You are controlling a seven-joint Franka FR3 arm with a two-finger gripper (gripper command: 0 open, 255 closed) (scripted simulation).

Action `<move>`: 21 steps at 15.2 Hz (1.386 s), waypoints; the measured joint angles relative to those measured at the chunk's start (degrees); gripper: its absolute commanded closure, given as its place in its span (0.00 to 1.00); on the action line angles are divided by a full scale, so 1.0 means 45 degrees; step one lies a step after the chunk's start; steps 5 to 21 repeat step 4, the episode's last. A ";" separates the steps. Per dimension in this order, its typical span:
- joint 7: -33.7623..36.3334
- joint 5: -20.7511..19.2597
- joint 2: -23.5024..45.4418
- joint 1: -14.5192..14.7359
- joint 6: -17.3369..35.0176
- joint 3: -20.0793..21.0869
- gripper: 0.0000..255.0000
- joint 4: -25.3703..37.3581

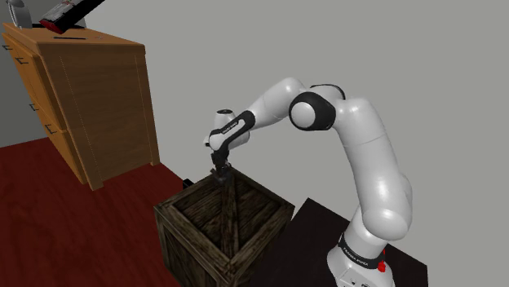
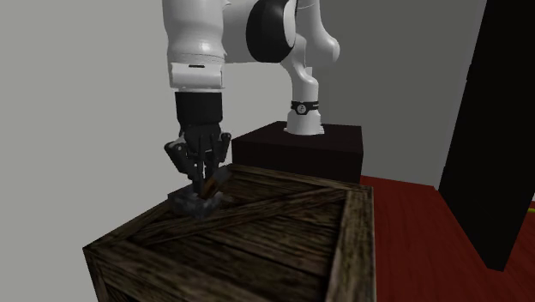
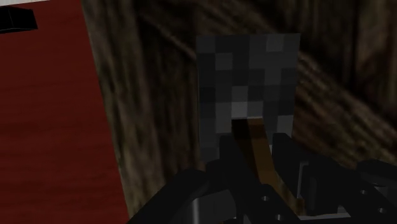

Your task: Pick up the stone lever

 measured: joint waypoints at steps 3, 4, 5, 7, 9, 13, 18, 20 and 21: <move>0.0030 -0.0041 -0.0410 0.0027 -0.0330 -0.0038 1.00 -0.0078; 0.0040 -0.0050 -0.0496 0.0038 -0.0391 -0.0043 1.00 -0.0101; 0.0040 -0.0050 -0.0496 0.0038 -0.0391 -0.0043 1.00 -0.0101; 0.0040 -0.0050 -0.0496 0.0038 -0.0391 -0.0043 1.00 -0.0101; 0.0040 -0.0050 -0.0496 0.0038 -0.0391 -0.0043 1.00 -0.0101; 0.0040 -0.0050 -0.0496 0.0038 -0.0391 -0.0043 1.00 -0.0101; 0.0040 -0.0050 -0.0496 0.0038 -0.0391 -0.0043 1.00 -0.0101; 0.0040 -0.0050 -0.0496 0.0038 -0.0391 -0.0043 1.00 -0.0101; 0.0040 -0.0050 -0.0496 0.0038 -0.0391 -0.0043 1.00 -0.0101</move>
